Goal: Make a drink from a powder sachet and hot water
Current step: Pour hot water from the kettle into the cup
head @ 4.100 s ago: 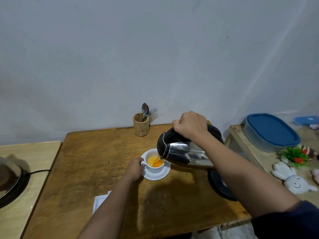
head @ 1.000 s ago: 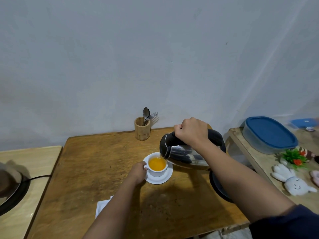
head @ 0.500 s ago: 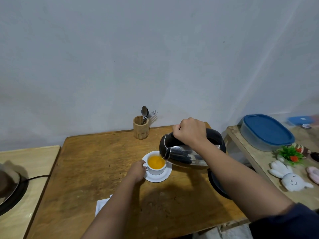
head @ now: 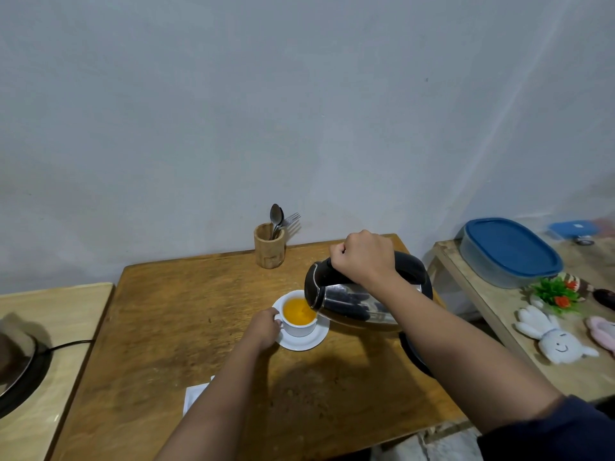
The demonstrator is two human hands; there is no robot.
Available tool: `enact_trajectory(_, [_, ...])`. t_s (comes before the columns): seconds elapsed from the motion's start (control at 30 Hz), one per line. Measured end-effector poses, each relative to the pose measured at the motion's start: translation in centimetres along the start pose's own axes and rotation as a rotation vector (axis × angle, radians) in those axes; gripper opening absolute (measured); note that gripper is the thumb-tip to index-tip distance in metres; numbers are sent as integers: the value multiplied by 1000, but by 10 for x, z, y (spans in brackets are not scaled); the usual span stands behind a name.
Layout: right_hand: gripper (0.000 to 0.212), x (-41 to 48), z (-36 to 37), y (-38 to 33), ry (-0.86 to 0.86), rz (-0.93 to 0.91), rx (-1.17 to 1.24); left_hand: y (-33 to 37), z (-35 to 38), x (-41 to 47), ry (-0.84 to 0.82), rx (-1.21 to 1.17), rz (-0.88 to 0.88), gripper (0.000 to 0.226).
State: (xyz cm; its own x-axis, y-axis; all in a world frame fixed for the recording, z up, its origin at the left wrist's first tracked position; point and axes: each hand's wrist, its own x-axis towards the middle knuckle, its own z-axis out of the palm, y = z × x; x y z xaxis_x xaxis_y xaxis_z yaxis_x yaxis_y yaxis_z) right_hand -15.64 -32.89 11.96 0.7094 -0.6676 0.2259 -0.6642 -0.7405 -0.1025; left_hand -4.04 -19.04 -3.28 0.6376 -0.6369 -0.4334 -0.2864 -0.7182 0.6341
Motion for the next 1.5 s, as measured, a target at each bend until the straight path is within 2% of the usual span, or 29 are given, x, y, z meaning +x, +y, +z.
enact_trajectory(0.13, [36,-1,0,0,6,-3,5,0,0,0,-3,-3,-1,38])
enact_trajectory(0.33, [41,-2,-3,5,25,58,53,1,-1,-1,-10,11,-3,39])
enact_trajectory(0.87, [44,-32,8,92,195,798,578,4,3,-4,45,11,-3,38])
enact_trajectory(1.33, [36,-94,-10,168,506,1290,830,5,20,-3,147,-53,-15,30])
enact_trajectory(1.5, [39,-115,-5,182,588,1366,852,6,31,-7,192,-126,-33,30])
